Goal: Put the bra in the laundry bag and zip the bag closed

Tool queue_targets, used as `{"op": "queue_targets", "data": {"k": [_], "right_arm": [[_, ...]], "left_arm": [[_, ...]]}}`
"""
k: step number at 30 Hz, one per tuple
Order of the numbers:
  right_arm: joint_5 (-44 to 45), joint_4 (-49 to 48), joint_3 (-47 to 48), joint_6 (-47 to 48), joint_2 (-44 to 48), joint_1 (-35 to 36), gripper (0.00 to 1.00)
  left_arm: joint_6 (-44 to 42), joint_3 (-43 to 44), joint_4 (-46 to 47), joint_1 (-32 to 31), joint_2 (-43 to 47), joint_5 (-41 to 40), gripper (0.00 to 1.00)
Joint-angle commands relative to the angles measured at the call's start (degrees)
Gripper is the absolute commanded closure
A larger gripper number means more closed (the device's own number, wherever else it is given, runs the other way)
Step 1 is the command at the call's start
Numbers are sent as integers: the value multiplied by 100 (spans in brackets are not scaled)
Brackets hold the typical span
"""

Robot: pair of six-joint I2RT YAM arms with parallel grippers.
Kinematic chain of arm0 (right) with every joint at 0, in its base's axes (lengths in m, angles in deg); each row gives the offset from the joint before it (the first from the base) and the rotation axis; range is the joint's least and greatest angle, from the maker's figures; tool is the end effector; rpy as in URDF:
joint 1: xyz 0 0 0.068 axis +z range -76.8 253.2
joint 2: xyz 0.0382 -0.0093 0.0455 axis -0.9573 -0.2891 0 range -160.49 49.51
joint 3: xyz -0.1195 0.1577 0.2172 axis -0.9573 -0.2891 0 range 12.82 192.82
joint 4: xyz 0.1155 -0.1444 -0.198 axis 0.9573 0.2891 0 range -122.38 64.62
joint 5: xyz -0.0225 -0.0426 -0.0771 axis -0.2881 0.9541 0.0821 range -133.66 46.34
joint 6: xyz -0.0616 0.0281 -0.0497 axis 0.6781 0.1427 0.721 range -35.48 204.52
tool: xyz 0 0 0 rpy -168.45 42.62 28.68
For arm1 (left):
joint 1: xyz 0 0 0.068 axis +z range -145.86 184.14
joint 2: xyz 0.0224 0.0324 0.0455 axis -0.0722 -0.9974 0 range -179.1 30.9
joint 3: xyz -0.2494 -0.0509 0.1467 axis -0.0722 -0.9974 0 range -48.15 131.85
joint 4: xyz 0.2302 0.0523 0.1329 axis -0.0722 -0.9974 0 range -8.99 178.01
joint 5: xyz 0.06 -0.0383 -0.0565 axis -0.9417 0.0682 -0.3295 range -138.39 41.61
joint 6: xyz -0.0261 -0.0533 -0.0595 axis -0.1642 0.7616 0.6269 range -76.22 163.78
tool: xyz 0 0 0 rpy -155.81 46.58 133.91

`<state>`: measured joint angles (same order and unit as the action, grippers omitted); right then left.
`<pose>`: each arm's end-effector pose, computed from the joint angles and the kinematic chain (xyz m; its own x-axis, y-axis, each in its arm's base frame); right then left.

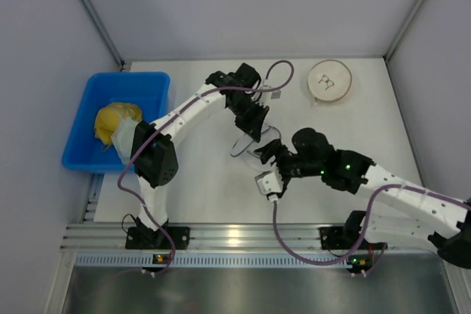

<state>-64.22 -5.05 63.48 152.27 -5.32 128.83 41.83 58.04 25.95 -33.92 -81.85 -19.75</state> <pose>0.1119 0.2094 0.3136 0.7600 -0.4237 -0.4928 -0.6298 -0.2926 -0.7196 0.3257 -0.2997 0.2783 -0.7096 0.5937 -0.3795 0.7032 0.5634 -0.4336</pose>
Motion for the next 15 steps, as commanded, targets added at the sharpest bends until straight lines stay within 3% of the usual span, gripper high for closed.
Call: {"op": "queue_targets", "data": {"k": [1, 5, 15], "right_arm": [[614, -578, 67, 968, -659, 281, 30], [982, -975, 155, 1478, -1310, 369, 30], [1844, -2020, 419, 1531, -2752, 378, 33]], "left_arm": [[352, 148, -175, -140, -28, -87, 90], [424, 112, -166, -140, -1, -131, 88], [556, 86, -166, -157, 51, -254, 85]]}}
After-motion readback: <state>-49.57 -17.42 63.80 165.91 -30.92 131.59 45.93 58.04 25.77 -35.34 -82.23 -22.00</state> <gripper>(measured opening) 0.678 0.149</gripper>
